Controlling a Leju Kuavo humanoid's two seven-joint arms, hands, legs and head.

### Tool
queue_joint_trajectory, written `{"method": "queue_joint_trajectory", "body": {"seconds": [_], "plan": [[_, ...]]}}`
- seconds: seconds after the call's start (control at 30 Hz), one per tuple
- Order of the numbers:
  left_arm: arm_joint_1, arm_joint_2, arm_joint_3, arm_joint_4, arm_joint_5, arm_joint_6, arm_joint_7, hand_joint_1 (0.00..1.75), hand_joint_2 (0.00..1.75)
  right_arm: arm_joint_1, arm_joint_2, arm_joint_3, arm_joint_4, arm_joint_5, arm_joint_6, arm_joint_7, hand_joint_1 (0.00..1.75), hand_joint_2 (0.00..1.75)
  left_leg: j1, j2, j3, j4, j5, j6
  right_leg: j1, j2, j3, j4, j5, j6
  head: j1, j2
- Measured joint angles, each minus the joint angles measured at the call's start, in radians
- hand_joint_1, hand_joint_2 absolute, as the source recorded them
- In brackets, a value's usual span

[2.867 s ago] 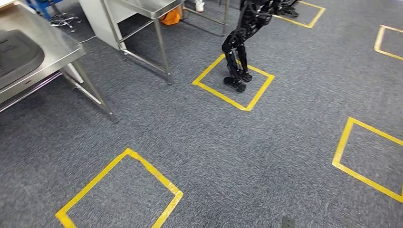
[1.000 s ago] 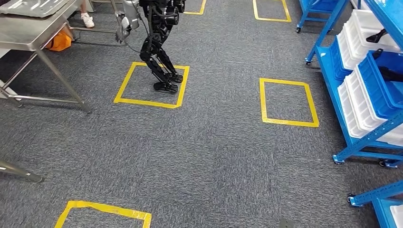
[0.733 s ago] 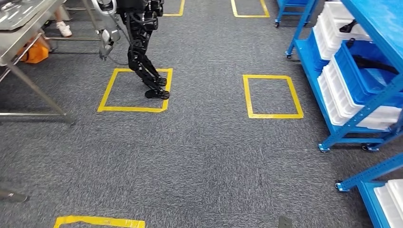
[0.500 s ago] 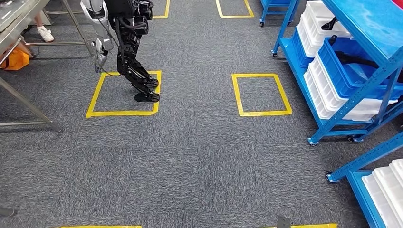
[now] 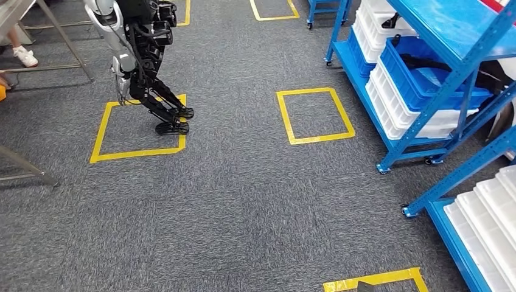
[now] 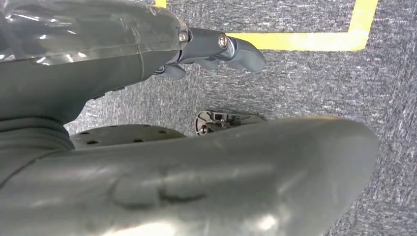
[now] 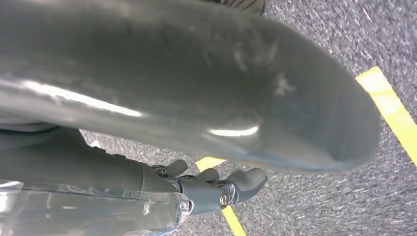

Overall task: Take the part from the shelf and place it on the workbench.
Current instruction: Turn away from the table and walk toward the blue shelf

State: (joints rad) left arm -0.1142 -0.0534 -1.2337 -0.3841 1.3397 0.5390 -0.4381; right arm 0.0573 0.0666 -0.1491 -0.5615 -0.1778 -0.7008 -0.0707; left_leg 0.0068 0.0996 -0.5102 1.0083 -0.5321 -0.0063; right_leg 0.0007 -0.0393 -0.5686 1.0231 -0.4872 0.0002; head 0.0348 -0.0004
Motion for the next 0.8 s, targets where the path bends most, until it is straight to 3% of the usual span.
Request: {"method": "queue_joint_trajectory", "body": {"seconds": [0.03,0.1,0.13,0.2,0.23,0.27,0.3,0.37,0.43,0.47,0.53,0.6,0.67,0.73,0.77,0.8], "plan": [[-0.001,0.000,0.000,-0.001,0.000,0.000,0.000,0.00,0.00,0.001,-0.001,0.001,0.000,-0.001,0.000,0.000,0.00,0.00,0.002,-0.006,0.003,0.006,-0.006,-0.007,-0.001,0.008,0.002,-0.004,0.002,-0.006,-0.002,0.000],[-0.002,0.000,0.000,-0.002,-0.001,0.000,-0.001,0.00,0.00,0.000,-0.002,0.003,0.000,-0.001,0.000,0.000,0.00,0.00,0.004,-0.043,-0.015,0.059,-0.042,-0.016,-0.005,0.026,0.007,-0.012,0.007,-0.021,-0.008,0.000],[-0.002,0.000,0.000,-0.002,-0.001,0.000,-0.001,0.00,0.00,-0.001,-0.003,0.004,0.000,0.000,0.000,0.000,0.00,0.00,0.004,-0.067,-0.040,0.116,-0.074,-0.017,-0.004,0.034,0.008,-0.013,0.008,-0.025,-0.013,0.000],[0.001,0.001,0.000,-0.002,0.000,0.001,-0.001,0.00,0.00,-0.002,-0.004,0.005,0.000,0.004,0.000,0.002,0.00,0.00,0.003,-0.089,-0.111,0.255,-0.133,-0.017,-0.001,0.055,0.008,-0.013,0.008,-0.032,-0.023,0.000],[0.003,0.002,0.000,-0.002,0.000,0.002,-0.001,0.00,0.00,-0.002,-0.004,0.005,0.000,0.006,0.000,0.003,0.00,0.00,0.002,-0.091,-0.135,0.296,-0.138,-0.016,0.001,0.068,0.008,-0.012,0.008,-0.033,-0.025,0.000],[0.004,0.002,0.000,-0.002,0.000,0.003,-0.001,0.00,0.00,-0.001,-0.004,0.005,0.000,0.009,0.000,0.005,0.00,0.00,0.002,-0.092,-0.143,0.300,-0.123,-0.014,0.002,0.081,0.010,-0.011,0.007,-0.034,-0.027,0.000],[0.004,0.002,0.000,-0.003,0.000,0.003,-0.001,0.00,0.00,0.000,-0.005,0.005,0.000,0.011,0.000,0.006,0.00,0.00,0.002,-0.094,-0.132,0.263,-0.090,-0.010,0.003,0.094,0.011,-0.010,0.006,-0.033,-0.029,0.000],[0.003,0.003,0.000,-0.003,0.000,0.003,-0.001,0.00,0.00,0.000,-0.005,0.005,0.000,0.014,0.000,0.007,0.00,0.00,0.003,-0.123,-0.078,0.123,-0.011,-0.003,0.003,0.118,0.014,-0.005,0.003,-0.029,-0.032,0.000],[0.002,0.003,0.000,-0.004,0.000,0.003,-0.001,0.00,0.00,-0.001,-0.005,0.005,0.000,0.016,0.000,0.008,0.00,0.00,0.003,-0.150,-0.043,0.030,0.025,0.000,0.003,0.138,0.011,0.001,-0.002,-0.022,-0.034,0.000],[0.002,0.004,0.000,-0.004,-0.001,0.003,-0.001,0.00,0.00,0.000,-0.005,0.006,0.000,0.017,0.000,0.009,0.00,0.00,0.002,-0.153,-0.041,0.019,0.024,0.002,0.002,0.146,0.008,0.002,-0.003,-0.017,-0.035,0.000],[0.001,0.004,0.000,-0.007,-0.001,0.003,0.000,0.00,0.00,0.002,-0.006,0.006,0.000,0.020,0.000,0.010,0.00,0.00,0.001,-0.134,-0.038,0.012,0.028,0.012,-0.001,0.154,0.006,0.003,-0.004,-0.006,-0.035,0.000],[0.000,0.003,0.000,-0.009,-0.002,0.003,0.001,0.00,0.00,0.004,-0.007,0.006,0.000,0.026,0.000,0.011,0.00,0.00,0.003,-0.113,-0.034,0.001,0.033,0.025,-0.001,0.119,-0.009,0.039,-0.030,0.004,-0.029,0.000],[0.001,0.003,0.000,-0.010,-0.003,0.003,0.002,0.00,0.00,0.002,-0.007,0.006,0.000,0.032,0.000,0.011,0.00,0.00,0.004,-0.089,-0.032,-0.004,0.034,0.031,-0.004,0.069,-0.062,0.150,-0.091,0.013,-0.016,0.000],[0.004,0.004,0.000,-0.010,-0.003,0.003,0.002,0.00,0.00,0.000,-0.007,0.005,0.000,0.036,0.000,0.012,0.00,0.00,0.003,-0.064,-0.032,-0.003,0.031,0.031,-0.010,0.051,-0.121,0.265,-0.134,0.022,-0.008,0.000],[0.005,0.004,0.000,-0.010,-0.003,0.003,0.003,0.00,0.00,0.002,-0.007,0.005,0.000,0.038,0.000,0.012,0.00,0.00,0.003,-0.052,-0.031,-0.003,0.029,0.030,-0.013,0.048,-0.129,0.279,-0.128,0.026,-0.005,0.000],[0.005,0.004,0.000,-0.010,-0.003,0.003,0.003,0.00,0.00,0.004,-0.007,0.005,0.000,0.040,0.000,0.013,0.00,0.00,0.004,-0.041,-0.029,-0.003,0.027,0.028,-0.017,0.043,-0.116,0.253,-0.104,0.028,-0.002,0.000]]}}
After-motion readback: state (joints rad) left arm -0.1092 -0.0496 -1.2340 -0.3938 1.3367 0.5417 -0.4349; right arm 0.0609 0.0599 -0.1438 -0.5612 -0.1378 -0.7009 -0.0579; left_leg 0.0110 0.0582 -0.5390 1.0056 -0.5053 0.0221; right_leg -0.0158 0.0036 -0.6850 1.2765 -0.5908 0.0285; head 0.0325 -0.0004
